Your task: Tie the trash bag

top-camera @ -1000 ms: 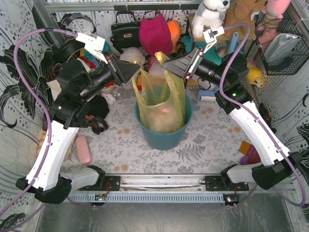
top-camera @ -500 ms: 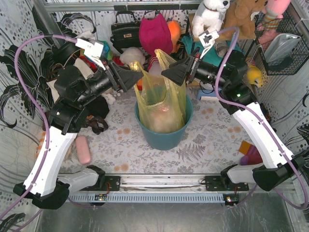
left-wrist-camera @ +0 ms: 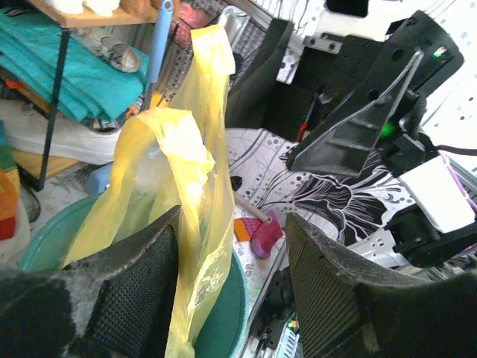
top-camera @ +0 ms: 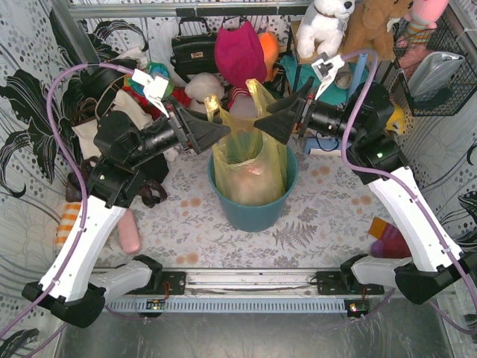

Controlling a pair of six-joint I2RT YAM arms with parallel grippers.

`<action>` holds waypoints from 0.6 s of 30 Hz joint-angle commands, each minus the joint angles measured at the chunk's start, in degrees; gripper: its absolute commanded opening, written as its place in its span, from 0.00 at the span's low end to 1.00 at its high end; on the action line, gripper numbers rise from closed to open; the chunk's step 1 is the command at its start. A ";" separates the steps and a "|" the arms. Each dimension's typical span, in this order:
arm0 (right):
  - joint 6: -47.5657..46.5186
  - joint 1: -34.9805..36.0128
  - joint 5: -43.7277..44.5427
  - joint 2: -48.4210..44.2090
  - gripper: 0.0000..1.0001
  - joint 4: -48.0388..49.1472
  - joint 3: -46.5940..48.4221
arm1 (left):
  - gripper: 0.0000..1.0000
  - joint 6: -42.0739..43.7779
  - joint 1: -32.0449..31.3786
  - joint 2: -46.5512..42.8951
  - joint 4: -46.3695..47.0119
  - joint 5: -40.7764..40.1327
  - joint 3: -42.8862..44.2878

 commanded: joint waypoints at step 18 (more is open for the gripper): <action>33.74 0.25 -15.68 6.51 0.76 50.58 -9.15 | 0.64 -10.43 0.15 5.03 25.58 10.09 -1.49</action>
